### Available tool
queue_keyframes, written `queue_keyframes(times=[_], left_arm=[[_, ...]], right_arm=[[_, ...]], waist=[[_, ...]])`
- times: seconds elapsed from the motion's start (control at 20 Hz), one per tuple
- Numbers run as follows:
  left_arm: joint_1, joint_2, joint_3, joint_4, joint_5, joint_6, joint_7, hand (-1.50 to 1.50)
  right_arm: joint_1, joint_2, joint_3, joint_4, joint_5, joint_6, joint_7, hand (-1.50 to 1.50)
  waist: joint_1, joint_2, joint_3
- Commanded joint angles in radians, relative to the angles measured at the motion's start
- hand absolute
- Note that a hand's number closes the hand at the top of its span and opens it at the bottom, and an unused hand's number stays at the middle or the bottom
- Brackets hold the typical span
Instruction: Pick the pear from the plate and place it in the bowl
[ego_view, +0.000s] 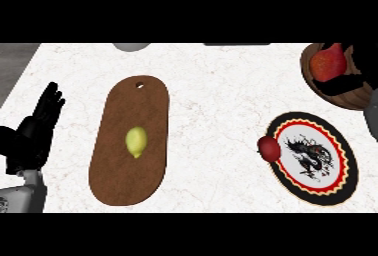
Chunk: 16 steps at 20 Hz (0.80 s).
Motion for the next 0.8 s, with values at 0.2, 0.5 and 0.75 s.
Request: queue_keyframes(times=[0.2,0.5,0.75], left_arm=[[0.037,0.000,0.009,-0.076,0.021,-0.030,0.018,0.00],[-0.057,0.012,0.018,-0.007,0.009,-0.032,0.049,0.00],[-0.045,0.015,0.020,-0.010,0.019,-0.053,0.009,0.00]], right_arm=[[-0.036,-0.084,-0.185,0.182,-0.063,-0.037,-0.134,1.50],[-0.189,-0.102,-0.229,0.439,-0.096,0.000,-0.233,1.50],[-0.251,-0.161,-0.293,0.712,-0.087,-0.090,-0.420,1.50]], waist=[[0.026,0.009,0.001],[0.032,0.013,0.001],[0.063,0.027,0.003]])
